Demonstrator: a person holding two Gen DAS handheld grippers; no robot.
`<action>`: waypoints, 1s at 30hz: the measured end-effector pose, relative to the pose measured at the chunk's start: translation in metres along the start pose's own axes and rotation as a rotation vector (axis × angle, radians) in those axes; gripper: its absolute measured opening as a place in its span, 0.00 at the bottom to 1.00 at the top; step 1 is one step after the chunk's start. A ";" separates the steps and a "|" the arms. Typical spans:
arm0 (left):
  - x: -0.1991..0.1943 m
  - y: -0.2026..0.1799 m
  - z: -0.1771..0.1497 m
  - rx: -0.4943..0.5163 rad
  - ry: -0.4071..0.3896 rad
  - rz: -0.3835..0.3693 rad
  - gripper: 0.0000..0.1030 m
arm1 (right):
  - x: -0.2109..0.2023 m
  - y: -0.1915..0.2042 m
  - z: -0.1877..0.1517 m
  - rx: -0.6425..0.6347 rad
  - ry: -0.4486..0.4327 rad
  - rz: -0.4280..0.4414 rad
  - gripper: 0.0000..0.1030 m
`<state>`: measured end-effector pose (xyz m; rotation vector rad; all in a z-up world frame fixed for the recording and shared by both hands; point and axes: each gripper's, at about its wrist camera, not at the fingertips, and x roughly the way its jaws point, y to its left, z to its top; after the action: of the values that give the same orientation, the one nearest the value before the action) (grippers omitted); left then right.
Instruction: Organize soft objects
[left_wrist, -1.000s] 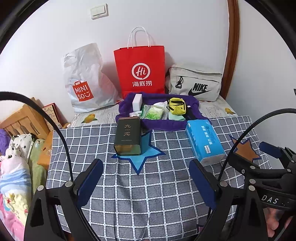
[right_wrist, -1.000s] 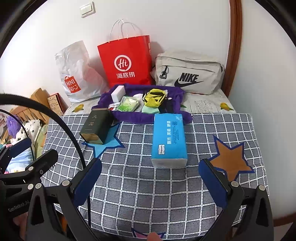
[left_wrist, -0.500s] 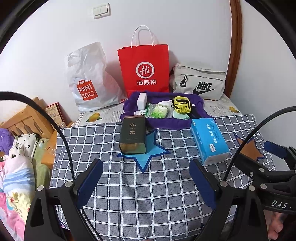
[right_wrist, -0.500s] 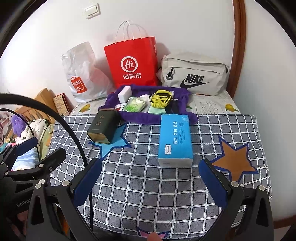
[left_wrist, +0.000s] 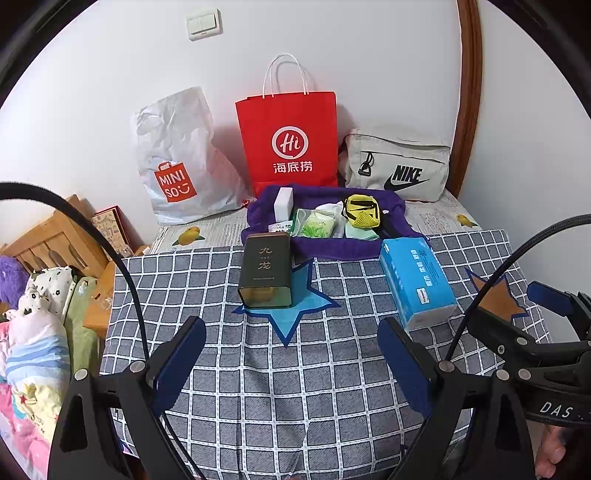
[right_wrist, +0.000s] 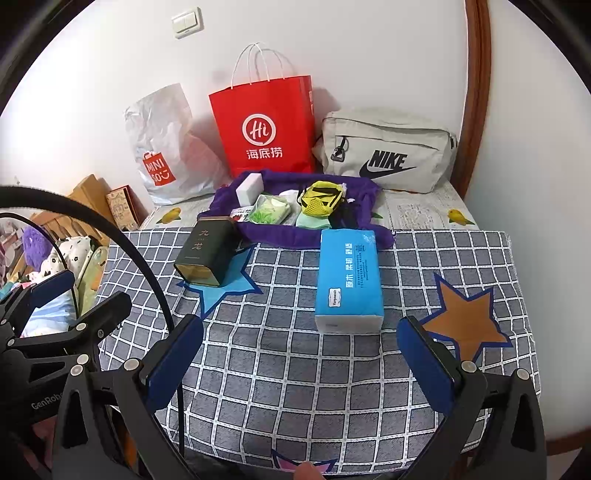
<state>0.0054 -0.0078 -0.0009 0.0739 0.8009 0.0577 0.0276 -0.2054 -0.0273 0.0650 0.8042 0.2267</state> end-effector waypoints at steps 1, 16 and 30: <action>0.000 0.000 0.000 0.000 -0.001 -0.001 0.91 | 0.000 0.000 0.000 0.001 0.000 0.002 1.00; -0.002 0.000 0.001 0.002 0.000 0.002 0.91 | -0.002 0.001 -0.001 -0.002 -0.002 -0.005 1.00; -0.002 0.000 0.000 0.006 0.001 -0.001 0.91 | -0.004 0.002 0.000 0.001 -0.002 -0.008 1.00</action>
<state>0.0039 -0.0079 0.0009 0.0793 0.8021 0.0540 0.0240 -0.2049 -0.0243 0.0635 0.8025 0.2186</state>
